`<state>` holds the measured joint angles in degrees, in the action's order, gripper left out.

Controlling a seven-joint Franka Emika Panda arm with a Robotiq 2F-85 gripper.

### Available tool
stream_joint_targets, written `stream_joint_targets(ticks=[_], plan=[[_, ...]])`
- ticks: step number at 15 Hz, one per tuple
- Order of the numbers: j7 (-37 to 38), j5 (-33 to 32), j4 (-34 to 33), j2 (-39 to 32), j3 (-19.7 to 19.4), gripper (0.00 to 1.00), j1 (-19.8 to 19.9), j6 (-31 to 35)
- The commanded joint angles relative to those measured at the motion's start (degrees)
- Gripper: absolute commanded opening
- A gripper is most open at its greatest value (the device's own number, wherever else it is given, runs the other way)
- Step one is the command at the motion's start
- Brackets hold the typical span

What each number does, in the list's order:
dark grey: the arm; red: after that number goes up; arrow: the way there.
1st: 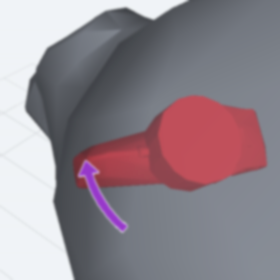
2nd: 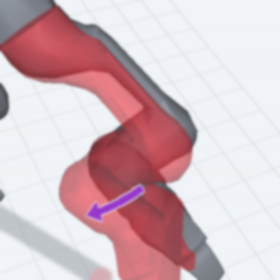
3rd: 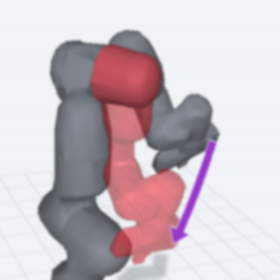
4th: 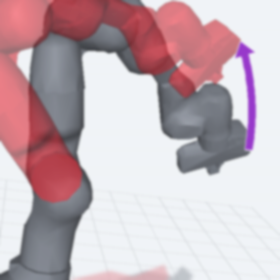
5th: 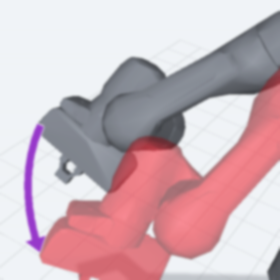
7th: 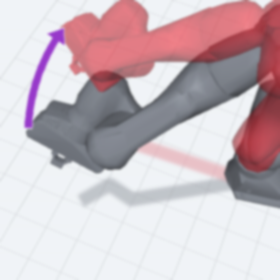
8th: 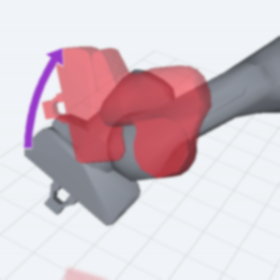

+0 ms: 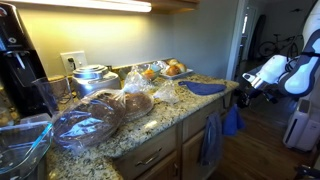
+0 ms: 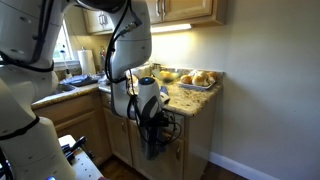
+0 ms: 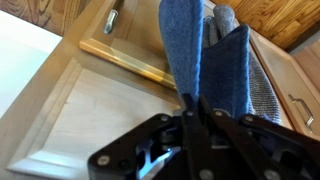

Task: Unhang the blue cloth from the drawer and place it on the right side of the counter

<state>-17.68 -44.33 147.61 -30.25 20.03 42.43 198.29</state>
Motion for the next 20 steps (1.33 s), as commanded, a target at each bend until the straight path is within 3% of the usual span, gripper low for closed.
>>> stream_joint_targets(ticks=[1, 12, 20], plan=[[2.07, 1.54, 6.08, 9.38, -0.27, 0.09, -1.69, -1.24], [10.71, 1.65, 8.03, 23.65, 9.0, 0.08, 0.62, -11.77], [13.33, 4.9, 5.8, 31.4, 12.92, 0.08, 0.16, -15.53]])
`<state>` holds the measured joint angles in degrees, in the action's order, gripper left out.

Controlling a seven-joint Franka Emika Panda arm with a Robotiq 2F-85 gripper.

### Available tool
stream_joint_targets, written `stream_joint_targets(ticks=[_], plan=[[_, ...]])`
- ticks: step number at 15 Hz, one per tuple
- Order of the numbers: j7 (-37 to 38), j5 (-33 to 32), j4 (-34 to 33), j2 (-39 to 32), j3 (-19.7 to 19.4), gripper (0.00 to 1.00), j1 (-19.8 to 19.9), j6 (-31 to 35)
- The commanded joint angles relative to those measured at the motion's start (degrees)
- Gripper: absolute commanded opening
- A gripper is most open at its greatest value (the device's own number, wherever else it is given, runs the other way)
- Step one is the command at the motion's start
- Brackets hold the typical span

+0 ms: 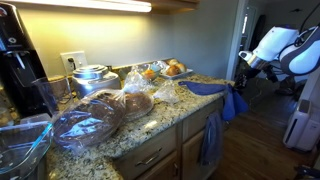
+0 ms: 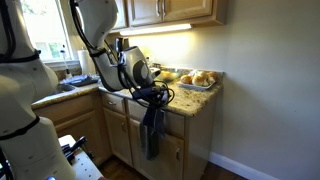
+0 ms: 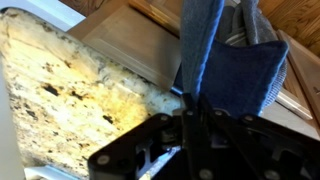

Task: Unhang the blue cloth from the drawer and place it on the right side of the counter

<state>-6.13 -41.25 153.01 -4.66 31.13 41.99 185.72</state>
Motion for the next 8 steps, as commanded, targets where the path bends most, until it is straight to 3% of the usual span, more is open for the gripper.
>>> stream_joint_targets(ticks=[1, 2, 4, 5, 6, 8], plan=[[1.51, 2.5, -0.02, 6.75, 2.01, 0.08, 0.31, -3.42], [-1.59, 7.02, -0.31, 7.93, -8.38, 0.08, -11.4, -3.64], [-3.19, 10.75, -1.24, 10.75, -13.33, 0.08, -17.7, -6.37], [-1.66, 9.37, -2.22, 11.81, -7.09, 0.08, -11.74, -8.09], [-2.28, 10.21, -3.28, 12.9, -8.31, 0.08, -13.91, -10.05], [-3.17, 9.87, -5.4, 14.52, -7.72, 0.08, -14.14, -11.84]])
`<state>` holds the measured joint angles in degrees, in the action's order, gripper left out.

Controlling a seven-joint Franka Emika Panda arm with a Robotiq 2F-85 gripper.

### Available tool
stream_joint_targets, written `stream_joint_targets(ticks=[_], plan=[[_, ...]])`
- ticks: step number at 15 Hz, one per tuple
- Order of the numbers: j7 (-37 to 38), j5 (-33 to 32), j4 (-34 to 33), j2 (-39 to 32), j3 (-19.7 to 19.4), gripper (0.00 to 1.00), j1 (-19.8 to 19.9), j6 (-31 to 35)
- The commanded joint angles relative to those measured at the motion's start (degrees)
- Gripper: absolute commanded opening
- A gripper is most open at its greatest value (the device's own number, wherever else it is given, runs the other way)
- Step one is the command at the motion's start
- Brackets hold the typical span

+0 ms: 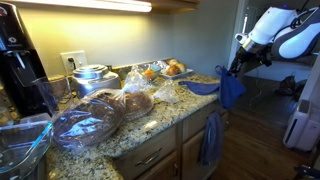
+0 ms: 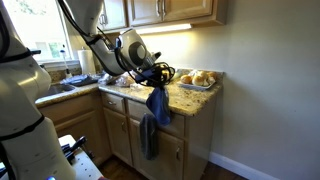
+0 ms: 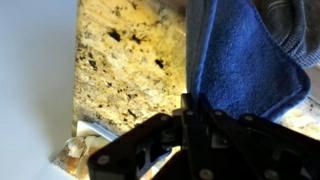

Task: Unhang the blue cloth from the drawer and place it on the right side of the counter

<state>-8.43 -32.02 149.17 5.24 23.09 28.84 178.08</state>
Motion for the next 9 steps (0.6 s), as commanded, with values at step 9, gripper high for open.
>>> stream_joint_targets(ticks=[9], plan=[[-7.63, -5.71, -10.8, -0.61, 1.74, 0.08, 0.47, -1.04]])
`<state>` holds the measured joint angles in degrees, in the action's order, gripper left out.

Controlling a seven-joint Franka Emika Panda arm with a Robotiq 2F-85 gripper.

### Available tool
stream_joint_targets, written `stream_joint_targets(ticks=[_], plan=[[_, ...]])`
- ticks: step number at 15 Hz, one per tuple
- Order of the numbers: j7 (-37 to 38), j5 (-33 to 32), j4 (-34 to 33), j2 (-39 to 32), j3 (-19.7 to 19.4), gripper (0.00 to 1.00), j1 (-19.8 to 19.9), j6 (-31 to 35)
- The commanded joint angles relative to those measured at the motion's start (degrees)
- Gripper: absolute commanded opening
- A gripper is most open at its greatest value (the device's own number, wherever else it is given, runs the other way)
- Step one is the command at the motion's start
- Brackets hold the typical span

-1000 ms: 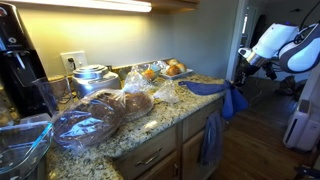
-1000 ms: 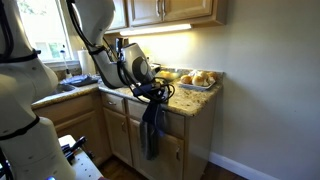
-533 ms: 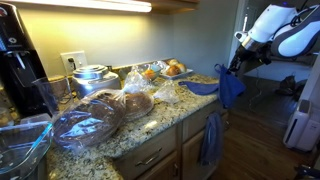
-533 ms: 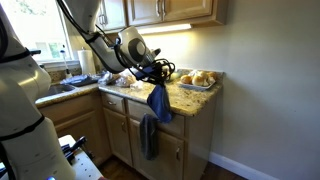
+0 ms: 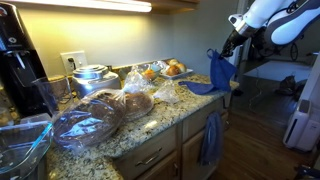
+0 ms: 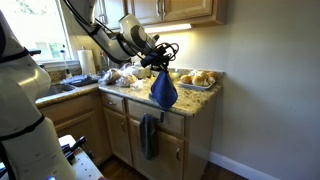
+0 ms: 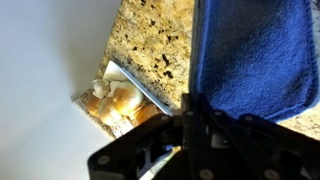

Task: Unhang the blue cloth from the drawer and place it on the right side of the counter

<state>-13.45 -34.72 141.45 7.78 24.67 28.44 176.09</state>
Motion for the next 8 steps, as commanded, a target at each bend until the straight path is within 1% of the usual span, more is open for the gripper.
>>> stream_joint_targets(ticks=[1, 6, 7, 8], plan=[[-3.35, -4.0, -4.2, -4.63, 0.07, 0.08, 0.99, 1.47], [-7.5, -8.44, -11.47, -14.09, -0.66, 0.08, 0.68, 3.24], [-10.26, -6.26, -12.74, -15.68, -10.49, 0.08, -9.44, 3.3], [-11.19, -5.77, -14.32, -17.61, -11.48, 0.08, -10.63, 3.54]])
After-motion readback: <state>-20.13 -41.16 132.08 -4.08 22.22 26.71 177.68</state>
